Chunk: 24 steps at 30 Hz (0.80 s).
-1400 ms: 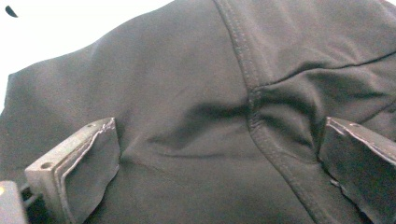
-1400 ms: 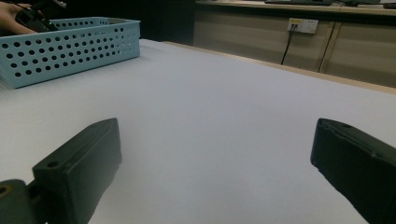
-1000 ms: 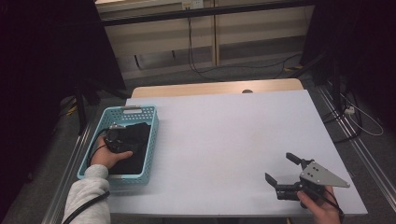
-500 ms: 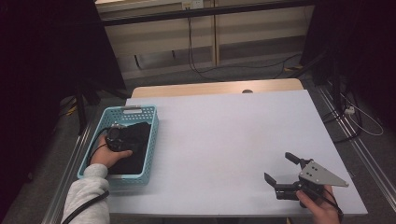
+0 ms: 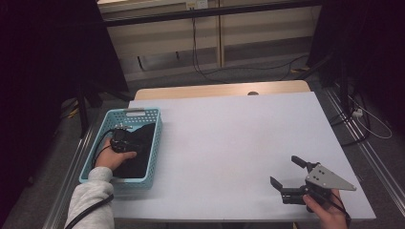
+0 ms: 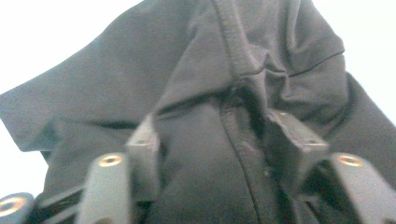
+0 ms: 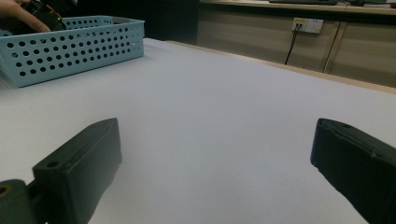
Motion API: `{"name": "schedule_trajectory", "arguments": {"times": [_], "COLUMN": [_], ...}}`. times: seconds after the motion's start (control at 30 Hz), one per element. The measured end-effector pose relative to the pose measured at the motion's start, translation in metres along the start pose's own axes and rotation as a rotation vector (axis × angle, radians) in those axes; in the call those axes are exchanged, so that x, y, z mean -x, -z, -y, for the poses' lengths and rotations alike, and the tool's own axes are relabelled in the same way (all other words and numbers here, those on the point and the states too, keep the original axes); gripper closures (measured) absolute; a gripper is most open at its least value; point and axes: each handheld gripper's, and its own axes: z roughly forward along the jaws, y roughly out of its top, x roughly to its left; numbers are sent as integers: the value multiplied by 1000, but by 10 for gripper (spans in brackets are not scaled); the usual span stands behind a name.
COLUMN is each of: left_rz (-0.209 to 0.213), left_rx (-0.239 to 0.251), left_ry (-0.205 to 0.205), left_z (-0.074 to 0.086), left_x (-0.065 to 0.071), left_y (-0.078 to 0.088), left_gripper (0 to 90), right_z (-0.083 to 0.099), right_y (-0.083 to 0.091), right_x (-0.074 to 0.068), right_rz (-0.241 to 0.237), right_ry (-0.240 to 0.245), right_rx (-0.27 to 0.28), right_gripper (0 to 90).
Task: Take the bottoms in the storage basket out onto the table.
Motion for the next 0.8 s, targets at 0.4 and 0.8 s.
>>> {"name": "schedule_trajectory", "arguments": {"times": [0.4, 0.8], "left_rz": [34, -4], "left_rx": [-42, -142], "left_ry": [10, 25], "left_z": [-5, -22], "left_x": [2, 0], "left_y": [1, 19], "left_gripper": [700, 739], "right_z": [0, 1], "right_y": [1, 2], "right_x": [1, 3], "right_rz": [18, 25], "right_ry": [-2, -12], "right_rx": [3, 7], "right_gripper": [9, 8]}}
